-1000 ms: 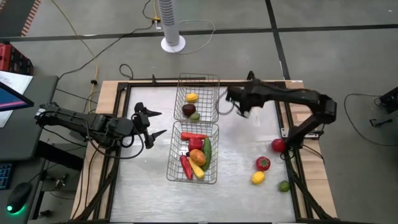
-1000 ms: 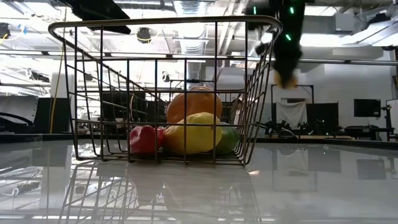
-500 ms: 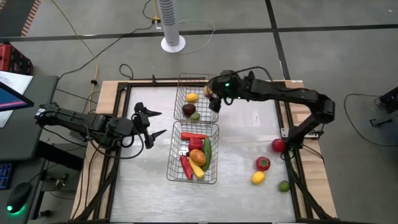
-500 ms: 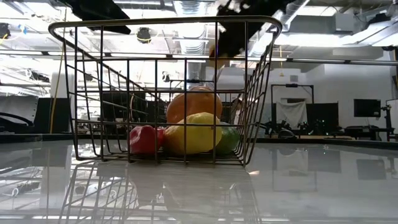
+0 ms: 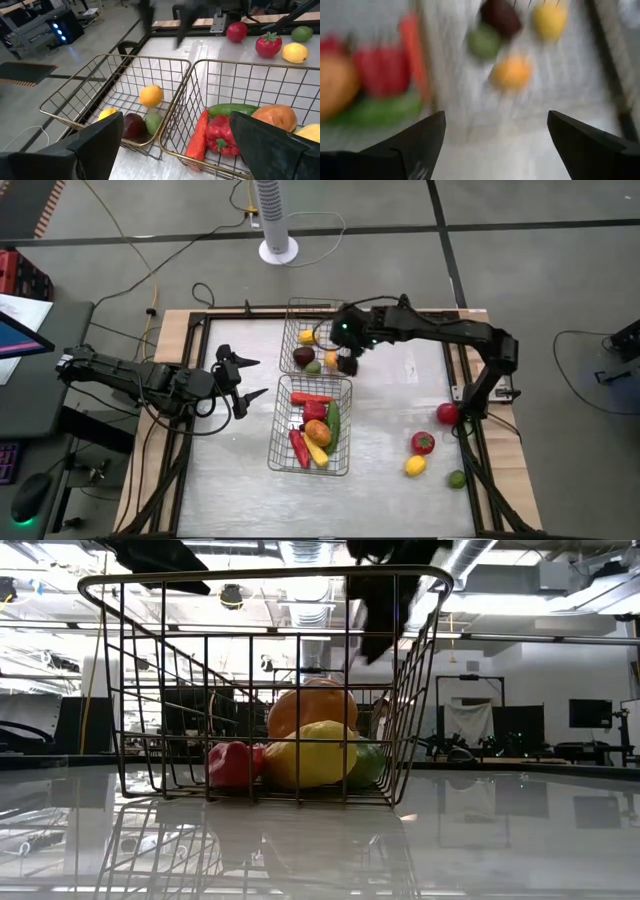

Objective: Sort produce into baskets
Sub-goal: Put the bottom red tomato in the top wire basket

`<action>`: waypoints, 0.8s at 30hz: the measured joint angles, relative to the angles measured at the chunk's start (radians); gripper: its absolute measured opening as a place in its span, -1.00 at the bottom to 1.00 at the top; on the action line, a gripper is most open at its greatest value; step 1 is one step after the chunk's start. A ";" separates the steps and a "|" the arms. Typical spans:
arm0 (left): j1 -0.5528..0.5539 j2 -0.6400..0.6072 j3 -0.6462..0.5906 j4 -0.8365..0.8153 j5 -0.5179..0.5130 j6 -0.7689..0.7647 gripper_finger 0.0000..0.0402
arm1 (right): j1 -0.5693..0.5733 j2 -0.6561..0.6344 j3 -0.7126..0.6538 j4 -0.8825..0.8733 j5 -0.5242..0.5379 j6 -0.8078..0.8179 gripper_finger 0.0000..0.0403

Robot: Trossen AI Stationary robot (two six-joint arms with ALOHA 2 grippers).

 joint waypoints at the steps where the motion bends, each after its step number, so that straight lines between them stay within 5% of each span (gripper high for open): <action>1: 0.000 0.000 0.000 0.000 0.000 -0.001 0.75 | 0.016 -0.003 0.017 -0.088 -0.008 0.027 0.88; 7: 0.000 0.000 0.000 -0.015 0.000 0.015 0.75 | 0.238 -0.040 -0.025 -0.481 0.016 0.231 0.83; 14: 0.000 0.000 0.000 -0.016 0.000 0.004 0.75 | 0.492 -0.042 -0.210 -0.534 -0.026 0.379 0.79; 18: 0.000 0.000 0.000 -0.016 0.000 -0.025 0.75 | 0.508 -0.042 -0.319 -0.502 -0.148 0.484 0.79; 24: 0.000 0.000 0.000 -0.018 0.004 -0.068 0.75 | 0.501 -0.041 -0.425 -0.502 -0.171 0.573 0.79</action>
